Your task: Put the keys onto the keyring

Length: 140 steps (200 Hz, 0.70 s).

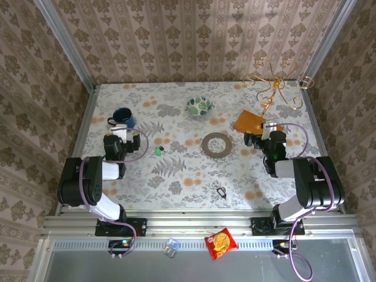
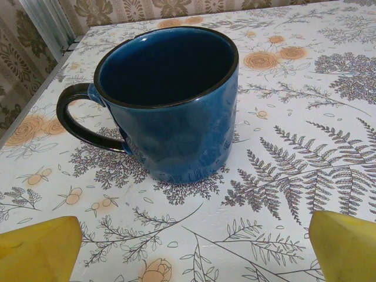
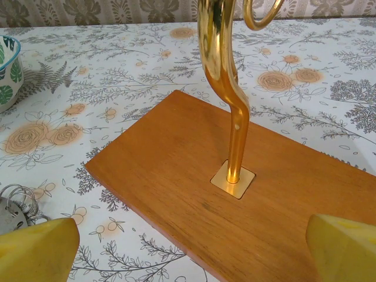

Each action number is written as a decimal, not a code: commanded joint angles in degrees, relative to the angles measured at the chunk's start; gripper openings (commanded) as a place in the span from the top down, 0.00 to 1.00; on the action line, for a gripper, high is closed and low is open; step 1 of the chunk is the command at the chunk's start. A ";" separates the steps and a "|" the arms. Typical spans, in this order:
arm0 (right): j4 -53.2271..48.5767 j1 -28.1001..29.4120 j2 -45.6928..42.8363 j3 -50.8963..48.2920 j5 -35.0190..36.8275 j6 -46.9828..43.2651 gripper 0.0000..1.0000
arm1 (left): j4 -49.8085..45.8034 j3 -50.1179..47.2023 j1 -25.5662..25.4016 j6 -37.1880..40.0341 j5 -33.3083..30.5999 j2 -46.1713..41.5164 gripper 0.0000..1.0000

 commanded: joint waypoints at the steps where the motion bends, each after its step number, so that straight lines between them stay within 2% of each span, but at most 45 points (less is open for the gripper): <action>1: 0.08 0.32 0.19 1.21 1.62 0.46 0.00 | 0.46 1.20 0.00 1.37 0.73 -0.30 0.00; 140: 0.23 0.32 0.12 1.03 1.53 0.46 0.00 | 0.11 1.40 0.52 0.89 1.52 -0.22 0.00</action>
